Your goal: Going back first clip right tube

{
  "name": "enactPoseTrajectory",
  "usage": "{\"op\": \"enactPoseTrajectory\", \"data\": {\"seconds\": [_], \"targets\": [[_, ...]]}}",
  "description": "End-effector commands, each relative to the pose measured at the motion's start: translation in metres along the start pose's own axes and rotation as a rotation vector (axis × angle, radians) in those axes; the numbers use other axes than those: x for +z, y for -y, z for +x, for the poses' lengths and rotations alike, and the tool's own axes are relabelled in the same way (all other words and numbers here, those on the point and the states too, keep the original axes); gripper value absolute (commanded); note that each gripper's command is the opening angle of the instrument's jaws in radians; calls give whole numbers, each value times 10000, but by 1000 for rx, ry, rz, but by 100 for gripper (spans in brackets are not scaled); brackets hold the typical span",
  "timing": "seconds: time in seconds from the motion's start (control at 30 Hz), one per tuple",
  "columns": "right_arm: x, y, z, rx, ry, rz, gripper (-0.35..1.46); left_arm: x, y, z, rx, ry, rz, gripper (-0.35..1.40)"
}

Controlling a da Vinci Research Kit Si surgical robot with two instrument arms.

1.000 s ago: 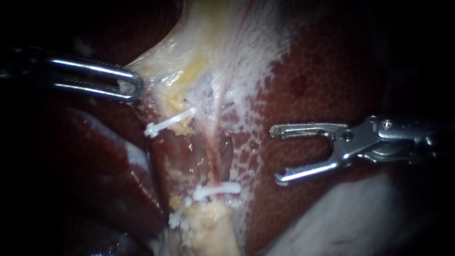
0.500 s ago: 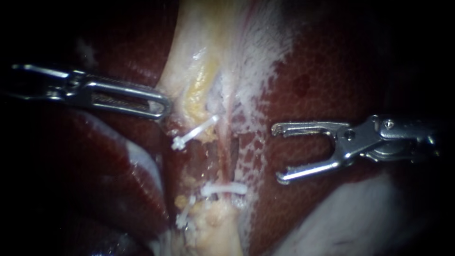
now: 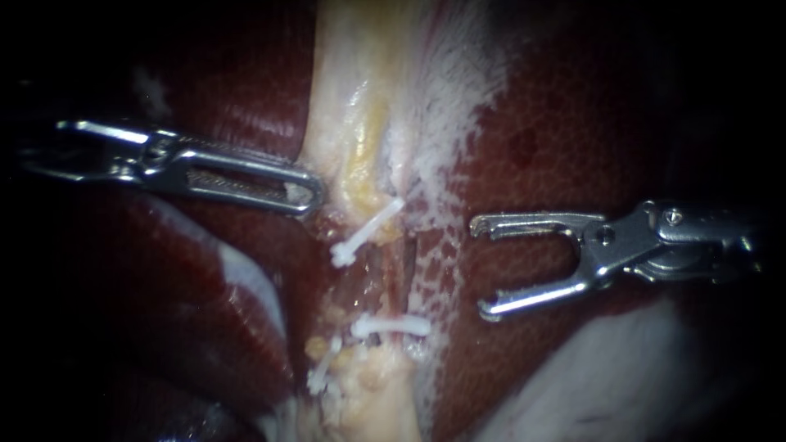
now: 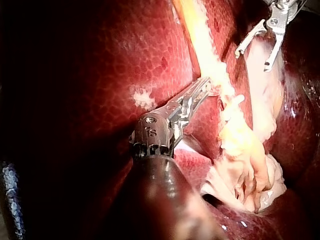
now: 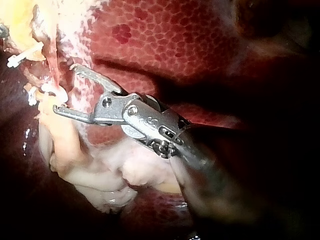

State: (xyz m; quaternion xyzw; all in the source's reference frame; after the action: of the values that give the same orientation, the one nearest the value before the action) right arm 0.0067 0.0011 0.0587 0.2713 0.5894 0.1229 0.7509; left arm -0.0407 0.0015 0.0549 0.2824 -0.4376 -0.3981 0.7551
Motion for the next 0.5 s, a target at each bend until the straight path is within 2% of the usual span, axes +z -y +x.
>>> {"op": "enactPoseTrajectory", "data": {"seconds": [0.03, 0.5], "targets": [[0, 0, 0, 0, 0, 0, 60, -1, 1, -1, 0, 0, -1, -35], [-2, 0, 0, -6, 1, 0, 60, 0, 1, 0, 1, -3, -2, -35]]}}
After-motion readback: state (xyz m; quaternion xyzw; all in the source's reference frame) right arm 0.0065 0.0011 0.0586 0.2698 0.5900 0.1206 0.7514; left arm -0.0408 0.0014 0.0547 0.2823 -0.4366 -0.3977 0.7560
